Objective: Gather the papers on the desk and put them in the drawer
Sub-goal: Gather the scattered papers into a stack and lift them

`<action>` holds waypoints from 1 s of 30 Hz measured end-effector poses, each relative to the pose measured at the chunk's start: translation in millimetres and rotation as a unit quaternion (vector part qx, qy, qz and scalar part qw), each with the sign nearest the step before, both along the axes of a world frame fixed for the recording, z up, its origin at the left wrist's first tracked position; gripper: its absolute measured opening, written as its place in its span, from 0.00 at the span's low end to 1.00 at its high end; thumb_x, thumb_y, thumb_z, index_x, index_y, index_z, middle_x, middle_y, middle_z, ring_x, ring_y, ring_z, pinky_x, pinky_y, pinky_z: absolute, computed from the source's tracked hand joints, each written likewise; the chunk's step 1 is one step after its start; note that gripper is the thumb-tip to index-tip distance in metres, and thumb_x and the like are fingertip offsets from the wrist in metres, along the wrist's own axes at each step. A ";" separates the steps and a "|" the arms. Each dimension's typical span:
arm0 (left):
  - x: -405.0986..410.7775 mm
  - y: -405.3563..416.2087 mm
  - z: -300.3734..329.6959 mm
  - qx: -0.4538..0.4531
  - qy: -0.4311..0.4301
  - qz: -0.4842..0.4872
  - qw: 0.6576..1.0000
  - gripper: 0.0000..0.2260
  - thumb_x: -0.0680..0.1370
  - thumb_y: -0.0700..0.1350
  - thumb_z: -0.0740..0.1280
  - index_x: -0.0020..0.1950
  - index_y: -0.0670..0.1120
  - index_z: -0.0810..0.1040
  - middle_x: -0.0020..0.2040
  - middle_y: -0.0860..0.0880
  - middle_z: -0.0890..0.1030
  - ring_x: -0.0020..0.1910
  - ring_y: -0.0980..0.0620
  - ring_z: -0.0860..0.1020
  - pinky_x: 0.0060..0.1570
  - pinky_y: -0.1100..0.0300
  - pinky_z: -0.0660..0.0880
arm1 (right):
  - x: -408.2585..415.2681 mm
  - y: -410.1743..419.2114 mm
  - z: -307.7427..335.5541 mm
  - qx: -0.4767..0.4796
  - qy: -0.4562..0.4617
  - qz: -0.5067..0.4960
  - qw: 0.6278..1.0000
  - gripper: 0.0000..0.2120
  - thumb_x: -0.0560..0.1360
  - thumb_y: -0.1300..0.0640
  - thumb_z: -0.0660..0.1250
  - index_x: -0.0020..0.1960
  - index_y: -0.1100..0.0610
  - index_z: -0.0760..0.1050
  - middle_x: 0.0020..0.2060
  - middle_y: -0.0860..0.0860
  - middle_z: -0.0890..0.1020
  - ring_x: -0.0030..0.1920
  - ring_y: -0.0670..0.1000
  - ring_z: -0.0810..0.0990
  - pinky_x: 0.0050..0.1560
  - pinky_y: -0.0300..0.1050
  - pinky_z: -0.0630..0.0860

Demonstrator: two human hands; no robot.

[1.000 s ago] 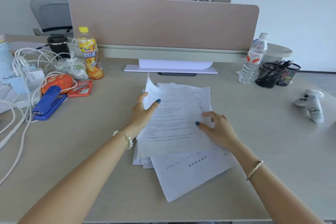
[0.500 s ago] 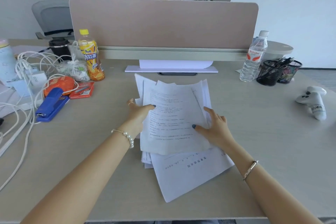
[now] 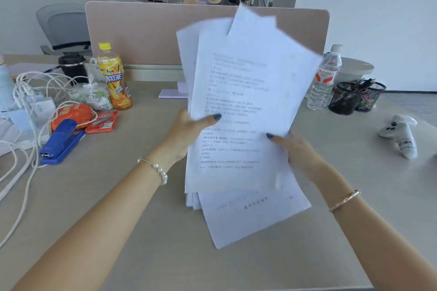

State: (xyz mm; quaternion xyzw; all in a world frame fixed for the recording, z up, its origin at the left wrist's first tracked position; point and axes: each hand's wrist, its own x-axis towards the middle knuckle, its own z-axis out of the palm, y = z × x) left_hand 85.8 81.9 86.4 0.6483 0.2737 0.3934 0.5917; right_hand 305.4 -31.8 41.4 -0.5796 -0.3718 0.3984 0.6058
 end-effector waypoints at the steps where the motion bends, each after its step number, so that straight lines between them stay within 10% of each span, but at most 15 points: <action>1: 0.4 -0.7 13.1 0.021 -0.018 -0.005 1.000 0.13 0.72 0.36 0.70 0.53 0.50 0.79 0.46 0.59 0.85 0.49 0.62 0.82 0.48 0.67 0.77 | 0.7 2.3 13.5 0.024 -0.011 -0.004 1.000 0.22 0.73 0.65 0.68 0.66 0.64 0.70 0.47 0.48 0.86 0.45 0.46 0.85 0.40 0.38 0.80; 8: 1.2 -5.1 85.7 0.111 -0.135 0.068 0.982 0.17 0.69 0.36 0.74 0.57 0.42 0.78 0.49 0.53 0.85 0.51 0.56 0.83 0.49 0.61 0.79 | -13.0 2.3 84.2 0.246 -0.096 -0.144 0.954 0.23 0.69 0.62 0.73 0.62 0.57 0.69 0.59 0.54 0.80 0.58 0.51 0.80 0.56 0.46 0.78; 19: 1.1 -7.9 11.0 0.021 -0.081 0.130 0.988 0.23 0.65 0.41 0.78 0.59 0.44 0.79 0.54 0.50 0.84 0.52 0.55 0.83 0.55 0.52 0.79 | -28.2 -7.5 42.5 0.069 -0.256 -0.175 0.948 0.34 0.68 0.42 0.71 0.70 0.48 0.62 0.61 0.41 0.76 0.60 0.47 0.75 0.58 0.47 0.73; 24: 6.6 -9.8 56.7 0.092 -0.135 0.178 0.970 0.21 0.65 0.36 0.77 0.54 0.41 0.74 0.46 0.53 0.81 0.40 0.69 0.80 0.40 0.71 0.76 | -24.1 -6.3 76.1 0.105 -0.233 -0.196 0.947 0.19 0.70 0.49 0.71 0.58 0.52 0.71 0.55 0.51 0.81 0.53 0.51 0.80 0.52 0.49 0.79; 30: 10.0 -10.3 27.9 -0.023 -0.130 0.123 0.984 0.18 0.68 0.43 0.76 0.55 0.44 0.79 0.48 0.52 0.85 0.48 0.55 0.84 0.48 0.58 0.81 | -36.5 -2.3 43.1 0.157 -0.138 -0.200 0.957 0.14 0.75 0.56 0.66 0.60 0.50 0.70 0.51 0.40 0.79 0.49 0.35 0.79 0.46 0.34 0.77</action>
